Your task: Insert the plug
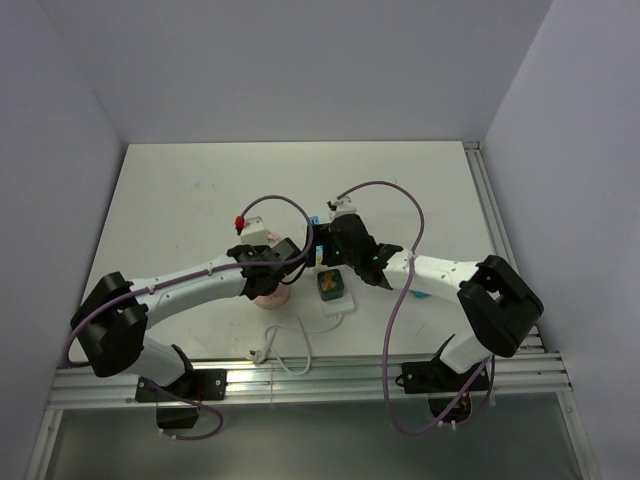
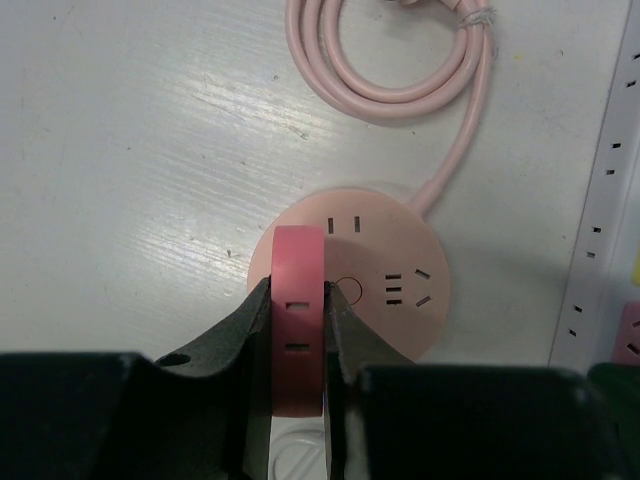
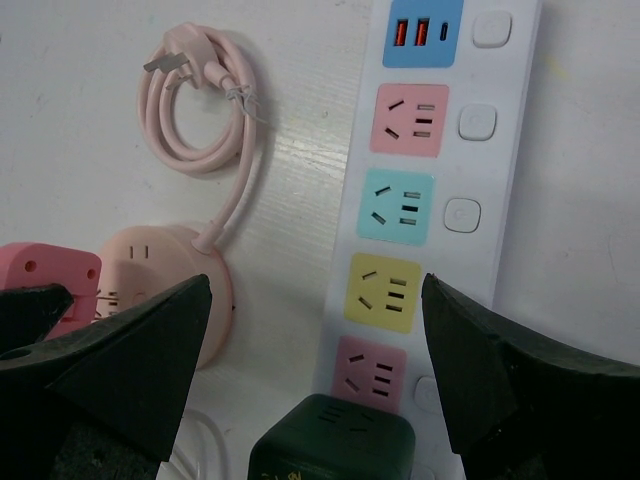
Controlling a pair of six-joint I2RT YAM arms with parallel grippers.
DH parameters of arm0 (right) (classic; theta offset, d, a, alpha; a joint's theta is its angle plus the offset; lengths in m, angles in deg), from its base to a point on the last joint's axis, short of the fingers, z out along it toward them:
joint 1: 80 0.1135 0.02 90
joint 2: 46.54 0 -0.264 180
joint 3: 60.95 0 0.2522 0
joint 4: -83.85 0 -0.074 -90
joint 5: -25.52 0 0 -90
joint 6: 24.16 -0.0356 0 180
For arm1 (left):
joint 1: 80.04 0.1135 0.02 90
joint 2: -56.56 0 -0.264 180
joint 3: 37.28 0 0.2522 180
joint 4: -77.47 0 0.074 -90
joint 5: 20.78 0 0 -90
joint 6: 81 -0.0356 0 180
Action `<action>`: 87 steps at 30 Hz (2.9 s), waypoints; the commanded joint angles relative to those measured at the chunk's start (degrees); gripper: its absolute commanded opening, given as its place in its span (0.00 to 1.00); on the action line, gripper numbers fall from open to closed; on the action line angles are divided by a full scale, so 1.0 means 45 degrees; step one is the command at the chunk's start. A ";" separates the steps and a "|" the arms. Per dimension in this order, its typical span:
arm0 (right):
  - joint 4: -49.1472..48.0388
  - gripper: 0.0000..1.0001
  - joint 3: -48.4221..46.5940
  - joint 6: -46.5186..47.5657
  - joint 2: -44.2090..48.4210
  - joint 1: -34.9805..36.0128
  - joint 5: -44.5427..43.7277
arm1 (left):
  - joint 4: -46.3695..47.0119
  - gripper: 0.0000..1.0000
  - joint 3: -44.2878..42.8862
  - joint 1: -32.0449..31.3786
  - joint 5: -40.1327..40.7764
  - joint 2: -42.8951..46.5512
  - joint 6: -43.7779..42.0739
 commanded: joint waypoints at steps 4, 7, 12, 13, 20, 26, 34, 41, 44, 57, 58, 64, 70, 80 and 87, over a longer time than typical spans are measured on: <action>-0.0553 0.92 0.0124 -0.0148 0.0442 -0.0166 0.0034 | -0.0231 0.00 -0.0195 -0.0098 0.0094 -0.0419 0.0208; -0.0553 0.92 0.0124 -0.0167 0.0404 -0.0186 0.0034 | -0.0328 0.00 -0.0117 -0.0157 0.0094 -0.0321 0.0364; -0.0573 0.92 0.0124 -0.0226 0.0345 -0.0283 0.0229 | -0.0465 0.00 0.0000 -0.0372 0.0327 -0.0185 0.0696; -0.0573 0.92 0.0124 -0.0226 0.0345 -0.0283 0.0230 | -0.0485 0.00 0.0020 -0.0411 0.0386 -0.0204 0.0735; -0.0592 0.92 0.0182 -0.0226 0.0384 -0.0322 0.0269 | -0.0914 0.00 0.0039 -0.0567 0.0952 -0.0361 0.1165; -0.0612 0.92 0.0182 -0.0226 0.0345 -0.0361 0.0308 | -0.0778 0.00 0.0137 -0.0587 0.1324 -0.0068 0.1048; -0.0631 0.92 0.0221 -0.0226 0.0364 -0.0439 0.0406 | -0.0818 0.00 0.0019 -0.0587 0.1539 -0.0165 0.0872; -0.0670 0.92 0.0202 -0.0265 0.0325 -0.0498 0.0484 | -0.0310 0.00 0.0352 -0.0587 0.1090 -0.0087 0.0716; -0.0670 0.92 0.0182 -0.0246 0.0306 -0.0517 0.0542 | 0.0060 0.00 0.0430 -0.0626 0.1031 0.0108 0.0560; -0.0690 0.92 0.0280 -0.0304 0.0403 -0.0634 0.0620 | 0.0199 0.00 0.0020 -0.1056 0.1304 -0.0653 0.0305; -0.0709 0.92 0.0280 -0.0304 0.0403 -0.0635 0.0640 | 0.0121 0.00 -0.0019 -0.1036 0.1343 -0.0711 0.0306; -0.0729 0.92 0.0299 -0.0324 0.0403 -0.0673 0.0699 | 0.0237 0.00 0.0117 -0.1056 0.1168 -0.0790 0.0267; -0.0748 0.92 0.0319 -0.0343 0.0403 -0.0693 0.0737 | 0.0452 0.00 0.0546 -0.1056 0.0876 -0.0849 0.0501; -0.0787 0.92 0.0299 -0.0382 0.0286 -0.0713 0.0874 | 0.1018 0.00 0.1133 -0.1075 0.0289 -0.0926 0.0755; -0.0807 0.92 0.0319 -0.0402 0.0325 -0.0790 0.0894 | 0.0981 0.00 0.0842 -0.1095 0.0093 -0.1589 0.0637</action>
